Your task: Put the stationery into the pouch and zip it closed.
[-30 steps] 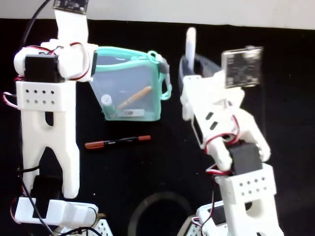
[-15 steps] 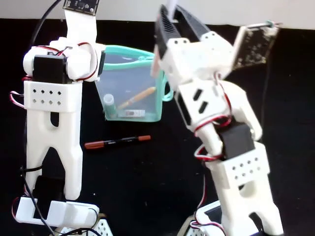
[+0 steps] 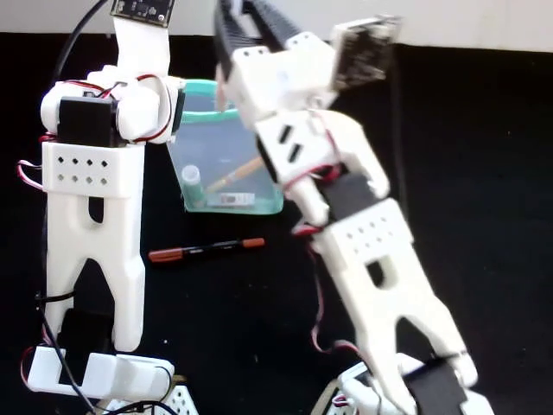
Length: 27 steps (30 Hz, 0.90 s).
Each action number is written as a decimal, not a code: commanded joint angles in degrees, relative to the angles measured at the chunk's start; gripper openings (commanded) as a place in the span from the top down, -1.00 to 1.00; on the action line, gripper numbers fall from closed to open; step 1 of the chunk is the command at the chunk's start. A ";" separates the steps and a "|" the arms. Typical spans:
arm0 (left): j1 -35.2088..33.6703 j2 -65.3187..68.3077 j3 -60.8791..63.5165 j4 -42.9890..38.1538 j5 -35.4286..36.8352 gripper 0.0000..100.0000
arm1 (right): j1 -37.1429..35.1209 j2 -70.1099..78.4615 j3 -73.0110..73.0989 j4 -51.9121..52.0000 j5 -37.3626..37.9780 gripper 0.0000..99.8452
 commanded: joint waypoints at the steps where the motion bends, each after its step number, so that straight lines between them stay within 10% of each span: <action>1: 1.71 6.99 5.32 0.70 0.18 0.99 | -1.45 3.56 -2.95 -4.26 -0.18 0.99; 27: 1.80 6.99 5.32 -0.18 0.18 0.99 | -2.68 12.26 -8.92 -15.69 11.16 0.99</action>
